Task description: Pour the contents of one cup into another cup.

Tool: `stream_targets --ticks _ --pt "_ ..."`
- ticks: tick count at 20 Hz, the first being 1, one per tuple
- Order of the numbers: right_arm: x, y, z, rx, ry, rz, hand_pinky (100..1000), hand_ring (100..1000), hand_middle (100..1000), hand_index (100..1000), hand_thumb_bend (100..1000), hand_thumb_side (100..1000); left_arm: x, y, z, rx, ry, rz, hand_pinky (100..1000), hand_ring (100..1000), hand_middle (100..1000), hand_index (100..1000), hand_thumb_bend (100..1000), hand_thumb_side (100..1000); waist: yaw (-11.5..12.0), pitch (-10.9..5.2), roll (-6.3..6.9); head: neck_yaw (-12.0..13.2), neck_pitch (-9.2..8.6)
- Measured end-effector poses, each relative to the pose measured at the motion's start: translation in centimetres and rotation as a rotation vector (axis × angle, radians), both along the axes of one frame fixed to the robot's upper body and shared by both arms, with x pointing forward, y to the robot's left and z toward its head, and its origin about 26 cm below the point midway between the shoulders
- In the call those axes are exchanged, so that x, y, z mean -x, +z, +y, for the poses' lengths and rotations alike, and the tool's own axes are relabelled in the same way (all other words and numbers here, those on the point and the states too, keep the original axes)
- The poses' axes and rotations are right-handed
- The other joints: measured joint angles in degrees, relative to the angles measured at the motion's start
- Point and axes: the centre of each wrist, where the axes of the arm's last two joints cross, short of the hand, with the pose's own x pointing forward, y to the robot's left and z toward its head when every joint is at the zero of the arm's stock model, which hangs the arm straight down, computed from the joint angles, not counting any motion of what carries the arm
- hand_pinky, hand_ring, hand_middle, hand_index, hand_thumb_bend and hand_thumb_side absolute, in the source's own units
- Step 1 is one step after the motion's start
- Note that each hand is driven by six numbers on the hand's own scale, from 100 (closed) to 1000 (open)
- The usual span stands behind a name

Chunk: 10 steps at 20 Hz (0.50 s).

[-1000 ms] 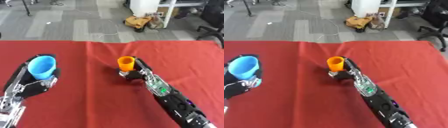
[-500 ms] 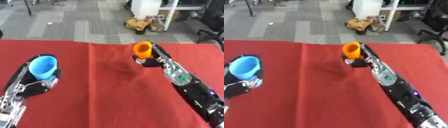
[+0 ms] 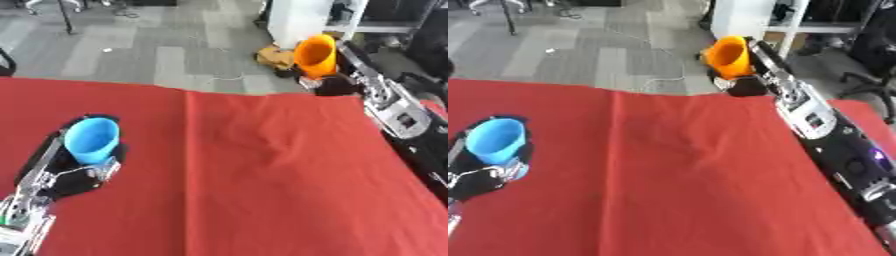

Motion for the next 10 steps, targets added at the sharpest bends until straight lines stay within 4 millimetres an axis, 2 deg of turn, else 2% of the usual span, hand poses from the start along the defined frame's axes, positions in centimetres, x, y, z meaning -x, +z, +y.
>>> stream_targets --ticks 5,10 --pt "-0.3 3.5 3.1 0.044 0.099 -0.070 533 373 420 658 221 100 -0.2 -0.9 0.2 -0.054 -0.009 0.001 475 534 547 716 208 100 -0.06 -0.58 -0.63 0.34 0.00" --pt "-0.1 5.6 7.5 0.087 0.242 -0.119 533 373 420 657 220 100 -0.5 -1.6 0.3 -0.096 -0.017 -0.001 477 535 546 716 215 100 0.01 -0.86 -0.70 0.40 -0.01"
